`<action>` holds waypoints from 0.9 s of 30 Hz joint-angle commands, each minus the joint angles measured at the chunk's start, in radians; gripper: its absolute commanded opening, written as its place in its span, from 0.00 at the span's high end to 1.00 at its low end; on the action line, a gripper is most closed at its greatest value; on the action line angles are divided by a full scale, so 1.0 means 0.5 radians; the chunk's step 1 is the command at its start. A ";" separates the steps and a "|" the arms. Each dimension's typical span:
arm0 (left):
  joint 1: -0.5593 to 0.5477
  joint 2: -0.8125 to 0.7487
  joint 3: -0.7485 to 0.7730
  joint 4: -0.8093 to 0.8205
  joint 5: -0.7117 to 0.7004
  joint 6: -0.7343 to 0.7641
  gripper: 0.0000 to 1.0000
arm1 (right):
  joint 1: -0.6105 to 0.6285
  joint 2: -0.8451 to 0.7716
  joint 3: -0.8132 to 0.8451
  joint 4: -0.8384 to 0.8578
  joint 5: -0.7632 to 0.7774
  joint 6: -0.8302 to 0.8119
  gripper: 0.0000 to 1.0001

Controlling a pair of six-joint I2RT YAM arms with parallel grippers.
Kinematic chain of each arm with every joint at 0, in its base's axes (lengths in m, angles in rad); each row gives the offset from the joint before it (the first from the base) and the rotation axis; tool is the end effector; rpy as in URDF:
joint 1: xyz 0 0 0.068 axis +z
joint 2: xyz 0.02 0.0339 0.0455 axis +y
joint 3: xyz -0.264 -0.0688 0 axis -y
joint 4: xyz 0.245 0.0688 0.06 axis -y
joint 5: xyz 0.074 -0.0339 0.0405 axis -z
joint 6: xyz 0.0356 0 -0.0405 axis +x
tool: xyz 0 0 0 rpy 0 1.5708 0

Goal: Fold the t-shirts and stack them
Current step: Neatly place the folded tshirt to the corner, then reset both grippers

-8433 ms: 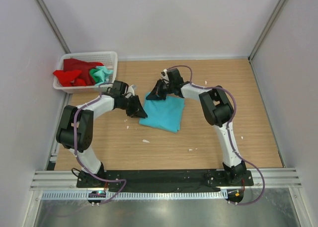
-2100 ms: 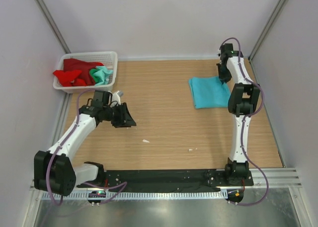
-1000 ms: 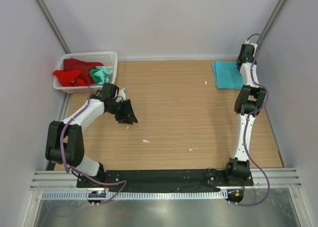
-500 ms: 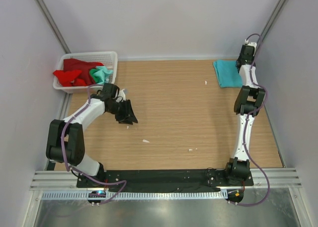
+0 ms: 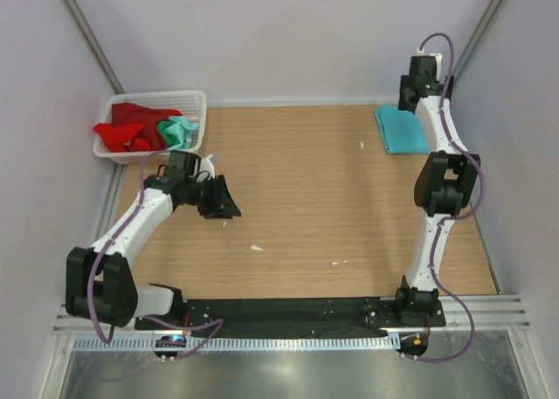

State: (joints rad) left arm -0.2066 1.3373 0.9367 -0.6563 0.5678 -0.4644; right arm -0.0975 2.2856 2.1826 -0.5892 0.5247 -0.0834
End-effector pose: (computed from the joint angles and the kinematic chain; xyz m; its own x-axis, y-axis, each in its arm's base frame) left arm 0.2496 -0.0719 0.2395 -0.9554 -0.1856 -0.2298 0.0042 0.7693 -0.6389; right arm 0.5194 -0.0687 0.2805 -0.6720 -0.0067 -0.7405 0.4135 0.8261 -0.3827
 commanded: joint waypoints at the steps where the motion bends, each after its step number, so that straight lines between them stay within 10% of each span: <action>1: 0.011 -0.183 -0.115 -0.022 0.183 0.030 0.62 | 0.207 -0.630 -0.445 -0.123 -0.345 0.362 0.00; 6: 0.002 -0.572 -0.198 0.048 0.425 -0.113 0.60 | 0.495 -1.318 -1.363 0.202 -0.858 1.143 0.00; 14: 0.005 -1.017 -0.768 1.094 0.904 -1.019 0.59 | 0.741 -2.609 -3.262 1.037 -1.426 2.374 0.00; 22: -0.007 -1.676 -1.789 2.805 0.522 -2.328 0.39 | 0.809 -3.346 -3.672 0.428 -1.589 2.686 0.00; 27: -0.026 -2.244 -2.023 3.109 0.025 -2.834 0.25 | 0.805 -3.745 -3.913 0.439 -1.794 2.747 0.00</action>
State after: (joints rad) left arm -0.2123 0.3485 0.0128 0.5076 0.7719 -1.5955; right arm 0.3031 0.4831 0.2951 -0.3519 -0.2764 1.2301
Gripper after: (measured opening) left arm 0.738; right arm 0.996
